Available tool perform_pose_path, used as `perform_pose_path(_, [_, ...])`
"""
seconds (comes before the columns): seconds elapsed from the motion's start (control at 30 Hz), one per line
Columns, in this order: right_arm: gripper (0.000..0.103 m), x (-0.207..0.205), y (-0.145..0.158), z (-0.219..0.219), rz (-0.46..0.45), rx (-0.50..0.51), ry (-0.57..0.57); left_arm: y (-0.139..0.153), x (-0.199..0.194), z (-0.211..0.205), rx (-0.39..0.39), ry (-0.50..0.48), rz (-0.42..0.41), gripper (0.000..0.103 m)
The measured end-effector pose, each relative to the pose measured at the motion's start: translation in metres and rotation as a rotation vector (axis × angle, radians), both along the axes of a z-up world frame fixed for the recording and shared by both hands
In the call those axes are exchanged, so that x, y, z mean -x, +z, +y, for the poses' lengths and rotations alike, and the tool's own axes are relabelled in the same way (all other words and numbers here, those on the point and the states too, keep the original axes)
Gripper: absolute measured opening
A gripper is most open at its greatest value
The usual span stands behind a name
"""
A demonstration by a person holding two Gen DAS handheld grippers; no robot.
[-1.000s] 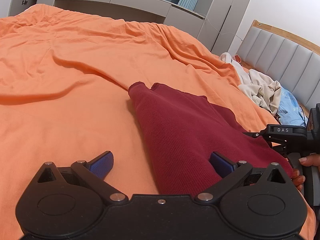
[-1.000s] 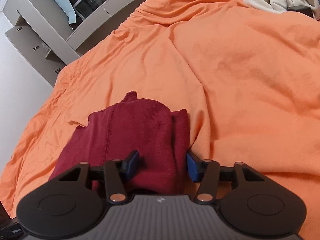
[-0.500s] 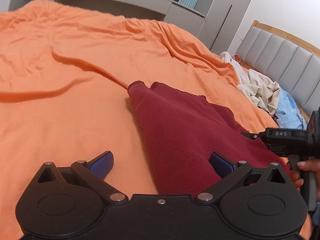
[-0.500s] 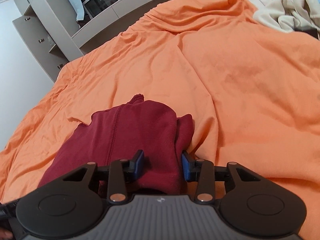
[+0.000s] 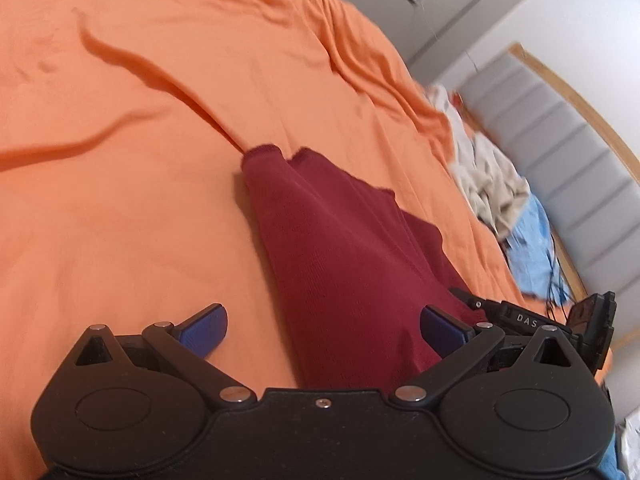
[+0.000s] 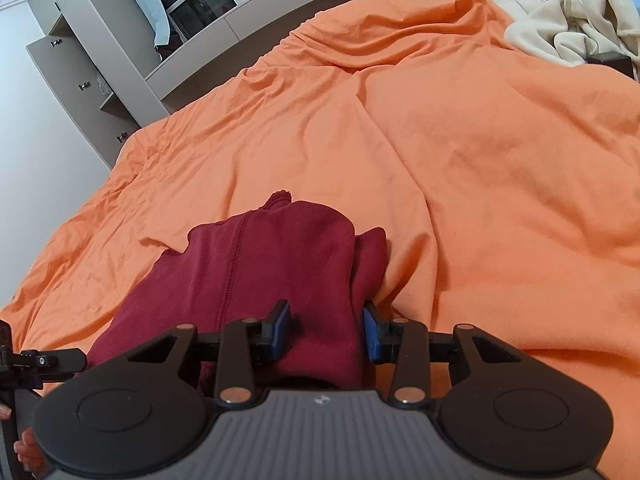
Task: Fold small clothes
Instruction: 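Close the right tool on the folded shirt's edge while the left tool closes too, then lift the gripped shirt end with both tools and fold it over the body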
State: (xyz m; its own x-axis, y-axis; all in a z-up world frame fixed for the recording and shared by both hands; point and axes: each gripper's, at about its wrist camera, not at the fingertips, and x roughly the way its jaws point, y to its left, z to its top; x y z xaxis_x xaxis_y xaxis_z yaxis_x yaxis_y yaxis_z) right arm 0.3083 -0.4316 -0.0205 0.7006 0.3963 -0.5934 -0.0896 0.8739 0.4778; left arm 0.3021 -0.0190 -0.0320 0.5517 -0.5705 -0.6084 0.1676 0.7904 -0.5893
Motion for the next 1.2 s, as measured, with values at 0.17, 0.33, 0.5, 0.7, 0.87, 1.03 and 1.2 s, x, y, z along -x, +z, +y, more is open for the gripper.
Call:
perform_pose_path(0.17, [0.045, -0.004, 0.000, 0.003, 0.005, 0.018, 0.002, -0.011, -0.005, 0.007, 0.078, -0.023, -0.008, 0.102])
perform_pose_path(0.33, [0.045, -0.003, 0.000, 0.004, 0.007, 0.014, 0.001, -0.020, -0.009, 0.017, 0.214, 0.041, 0.012, 0.102])
perform_pose_path(0.5, [0.045, -0.003, 0.000, 0.003, 0.005, 0.014, 0.001, -0.023, -0.008, 0.015, 0.248, 0.043, 0.019, 0.091])
perform_pose_path(0.7, [0.045, -0.003, -0.001, 0.004, -0.003, 0.024, -0.004, -0.037, -0.010, 0.007, 0.287, 0.062, 0.067, 0.062])
perform_pose_path(0.87, [0.036, 0.004, 0.005, 0.011, -0.043, 0.068, -0.001, -0.036, -0.009, 0.005, 0.272, 0.068, 0.063, 0.052])
perform_pose_path(1.03, [0.028, 0.014, 0.018, 0.021, -0.125, 0.131, 0.011, -0.018, -0.002, -0.012, 0.122, 0.076, -0.006, 0.039])
perform_pose_path(1.2, [0.023, 0.024, 0.031, 0.034, -0.226, 0.186, 0.027, 0.012, 0.012, -0.033, -0.061, 0.047, -0.151, 0.033])
